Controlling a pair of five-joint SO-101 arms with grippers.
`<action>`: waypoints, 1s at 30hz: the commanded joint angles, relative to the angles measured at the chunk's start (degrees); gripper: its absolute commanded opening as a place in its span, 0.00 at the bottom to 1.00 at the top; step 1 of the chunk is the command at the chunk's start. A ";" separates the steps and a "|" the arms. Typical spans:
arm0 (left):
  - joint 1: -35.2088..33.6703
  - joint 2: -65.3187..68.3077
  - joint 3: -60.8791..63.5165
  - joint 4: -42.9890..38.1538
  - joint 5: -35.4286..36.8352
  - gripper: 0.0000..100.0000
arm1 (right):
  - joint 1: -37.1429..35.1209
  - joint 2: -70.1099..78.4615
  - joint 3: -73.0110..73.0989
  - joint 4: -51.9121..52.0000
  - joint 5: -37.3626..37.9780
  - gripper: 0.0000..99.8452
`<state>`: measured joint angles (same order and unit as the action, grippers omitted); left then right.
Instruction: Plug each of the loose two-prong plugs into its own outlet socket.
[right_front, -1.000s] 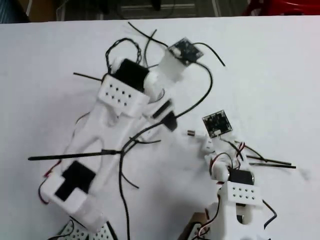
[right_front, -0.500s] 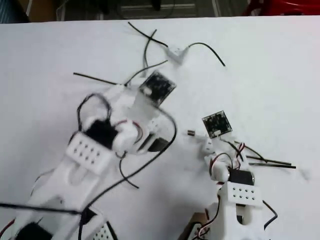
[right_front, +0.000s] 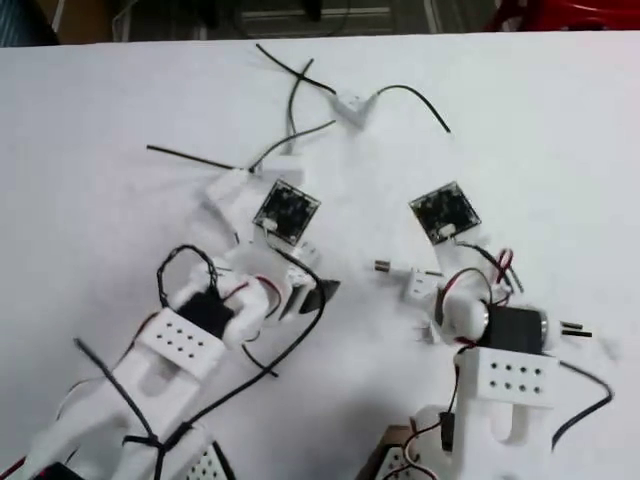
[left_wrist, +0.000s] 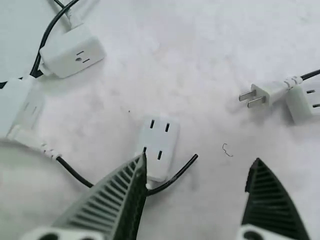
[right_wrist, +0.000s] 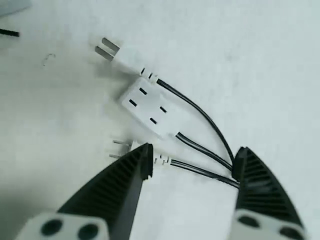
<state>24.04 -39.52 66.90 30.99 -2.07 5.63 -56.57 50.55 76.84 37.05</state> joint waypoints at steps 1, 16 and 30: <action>0.04 -2.15 0.35 -2.73 0.62 0.31 | -1.10 -0.13 -7.03 4.79 8.35 0.28; 2.77 -2.15 0.35 -3.16 0.26 0.31 | -1.89 18.95 5.71 6.90 43.69 0.28; 2.42 -2.15 0.35 -3.16 0.26 0.31 | 0.92 51.47 -4.84 -11.21 43.69 0.22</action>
<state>26.33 -39.87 67.43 29.14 -2.07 4.48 -11.03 51.43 67.43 80.31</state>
